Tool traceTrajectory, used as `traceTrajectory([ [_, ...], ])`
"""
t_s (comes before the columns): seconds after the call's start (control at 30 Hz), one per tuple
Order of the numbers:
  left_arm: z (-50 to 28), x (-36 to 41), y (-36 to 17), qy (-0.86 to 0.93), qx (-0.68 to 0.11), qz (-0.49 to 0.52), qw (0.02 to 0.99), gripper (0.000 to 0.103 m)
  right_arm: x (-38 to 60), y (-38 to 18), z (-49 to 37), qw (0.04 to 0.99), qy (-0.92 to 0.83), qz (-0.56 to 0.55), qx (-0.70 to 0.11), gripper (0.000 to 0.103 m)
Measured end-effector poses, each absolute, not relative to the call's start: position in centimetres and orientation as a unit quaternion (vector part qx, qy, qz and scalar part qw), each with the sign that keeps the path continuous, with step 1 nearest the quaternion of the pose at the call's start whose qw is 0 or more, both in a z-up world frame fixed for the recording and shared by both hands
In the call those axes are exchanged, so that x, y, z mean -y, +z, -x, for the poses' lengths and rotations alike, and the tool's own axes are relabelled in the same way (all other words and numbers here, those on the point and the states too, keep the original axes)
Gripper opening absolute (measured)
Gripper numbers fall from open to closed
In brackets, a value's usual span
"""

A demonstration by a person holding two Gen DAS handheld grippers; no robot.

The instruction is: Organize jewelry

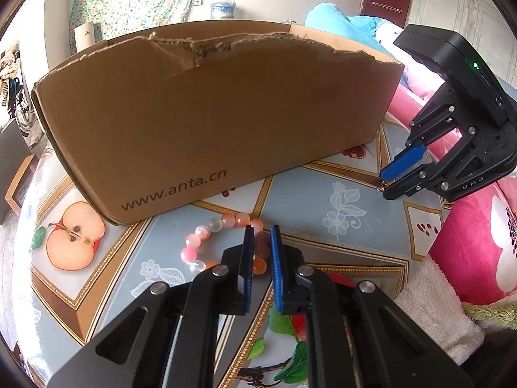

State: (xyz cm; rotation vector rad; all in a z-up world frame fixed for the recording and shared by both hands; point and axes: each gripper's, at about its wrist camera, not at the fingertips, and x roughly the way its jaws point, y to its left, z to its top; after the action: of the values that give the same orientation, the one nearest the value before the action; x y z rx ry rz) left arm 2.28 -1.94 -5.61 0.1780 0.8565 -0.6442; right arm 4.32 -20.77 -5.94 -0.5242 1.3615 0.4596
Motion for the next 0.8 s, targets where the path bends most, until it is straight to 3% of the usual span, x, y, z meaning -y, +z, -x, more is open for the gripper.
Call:
traceTrajectory([
  [0.47, -2.2, 2.0, -5.6, -0.307, -0.407, -0.084, 0.856, 0.010, 22.9, -4.3, -4.4, 0.728, 0.195, 0.224, -0.618, 0.017],
  [0.5, -2.2, 1.9, -5.6, -0.307, -0.407, -0.085, 0.856, 0.010, 23.0, -4.1, -4.6, 0.728, 0.196, 0.223, -0.619, 0.013],
  [0.53, -2.2, 2.0, -5.6, -0.307, -0.407, -0.085, 0.856, 0.010, 23.1, -4.0, -4.7, 0.727, 0.195, 0.221, -0.620, 0.003],
  [0.8, -2.2, 2.2, -5.5, -0.308, -0.404, -0.092, 0.856, 0.010, 24.0, -3.4, -4.9, 0.740, 0.190, 0.209, -0.610, 0.004],
])
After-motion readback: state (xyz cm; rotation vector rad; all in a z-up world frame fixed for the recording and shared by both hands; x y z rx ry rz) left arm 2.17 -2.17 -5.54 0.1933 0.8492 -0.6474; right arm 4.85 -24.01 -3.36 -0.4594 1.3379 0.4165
